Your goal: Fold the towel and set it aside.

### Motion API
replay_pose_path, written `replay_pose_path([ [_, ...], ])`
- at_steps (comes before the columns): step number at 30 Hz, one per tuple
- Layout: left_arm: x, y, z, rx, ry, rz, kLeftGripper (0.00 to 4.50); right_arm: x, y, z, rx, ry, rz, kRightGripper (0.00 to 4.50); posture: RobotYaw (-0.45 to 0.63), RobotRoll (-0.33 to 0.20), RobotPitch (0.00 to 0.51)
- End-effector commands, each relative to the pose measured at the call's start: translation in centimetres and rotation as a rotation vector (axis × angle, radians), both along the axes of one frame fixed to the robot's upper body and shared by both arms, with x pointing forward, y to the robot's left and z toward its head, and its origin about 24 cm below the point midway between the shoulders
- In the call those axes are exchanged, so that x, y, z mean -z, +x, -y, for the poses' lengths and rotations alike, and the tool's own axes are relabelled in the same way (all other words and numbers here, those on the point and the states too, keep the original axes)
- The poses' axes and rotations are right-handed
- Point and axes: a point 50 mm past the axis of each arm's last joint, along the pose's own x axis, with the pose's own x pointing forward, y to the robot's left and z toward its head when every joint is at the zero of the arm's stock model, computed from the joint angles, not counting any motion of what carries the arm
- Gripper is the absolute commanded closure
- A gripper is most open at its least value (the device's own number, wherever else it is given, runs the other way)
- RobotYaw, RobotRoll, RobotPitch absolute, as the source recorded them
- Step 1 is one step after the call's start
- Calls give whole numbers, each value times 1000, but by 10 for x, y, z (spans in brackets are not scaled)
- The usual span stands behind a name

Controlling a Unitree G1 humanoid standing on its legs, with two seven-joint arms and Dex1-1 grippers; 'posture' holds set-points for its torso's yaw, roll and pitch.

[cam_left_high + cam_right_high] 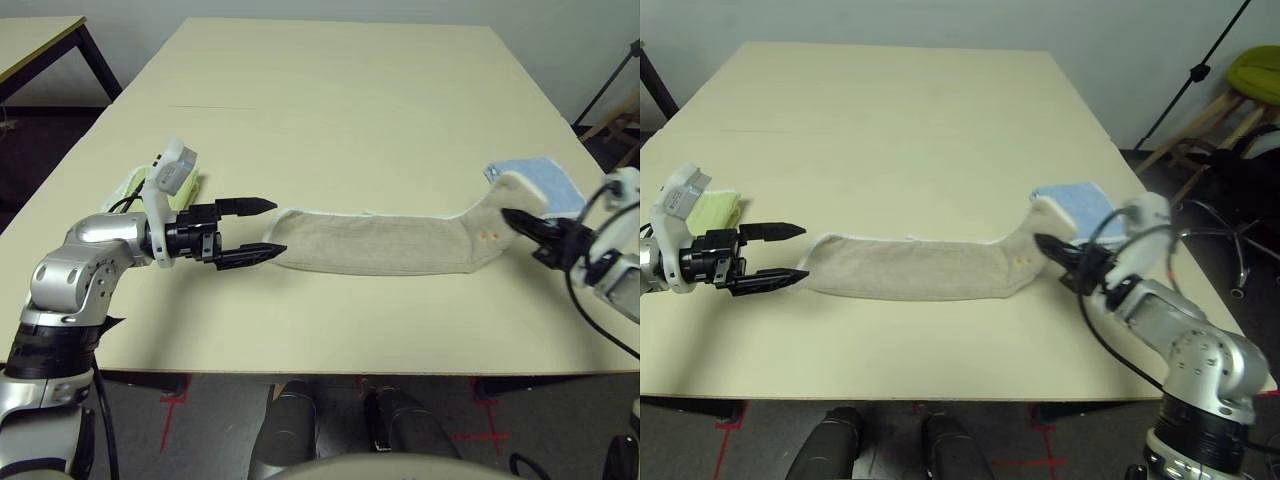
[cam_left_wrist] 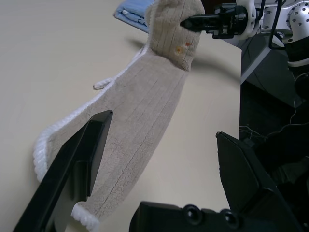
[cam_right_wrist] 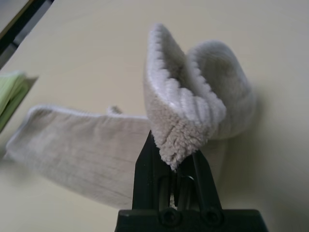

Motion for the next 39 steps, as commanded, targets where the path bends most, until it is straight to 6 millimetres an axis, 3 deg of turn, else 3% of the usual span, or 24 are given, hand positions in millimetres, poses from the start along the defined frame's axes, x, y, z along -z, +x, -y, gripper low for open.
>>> replay_pose_path([
  [1, 3, -2, 2, -7, 2, 4, 0, 10, 2, -25, -118, -65, -32, 4428, 198, 0, 152],
  [6, 5, -5, 3, -21, -5, 0, 0, 23, 7, -55, -201, -50, -84, 4428, 220, 0, 151],
  [16, 8, -7, 4, -38, -10, -3, 0, 39, 12, -77, -230, -107, -136, 4428, 238, 0, 150],
  [19, 9, -6, 4, -40, -9, -3, 0, 38, 12, -80, -262, -165, -116, 3832, 237, 0, 148],
  [22, 8, -4, 6, -41, -5, -16, 0, 31, 10, -80, -306, -177, -95, 2819, 233, 0, 144],
  [26, 2, 4, 10, -90, -13, -6, 0, 4, 5, -68, -415, -238, -48, 1369, 220, 0, 141],
  [30, -10, 18, 24, -143, -15, 39, 0, -31, -3, -41, -530, -279, -26, 32, 215, 0, 136],
  [33, -19, 31, 49, -140, -53, 69, 0, -51, -2, -8, -503, -343, -18, 32, 206, 0, 135],
  [35, -21, 43, 75, -127, -77, 97, 0, -57, 12, 17, -379, -415, 59, 32, 200, 0, 132],
  [39, -18, 55, 120, -53, -109, 119, 0, -45, 26, 33, -279, -472, 145, 32, 185, 0, 129],
])
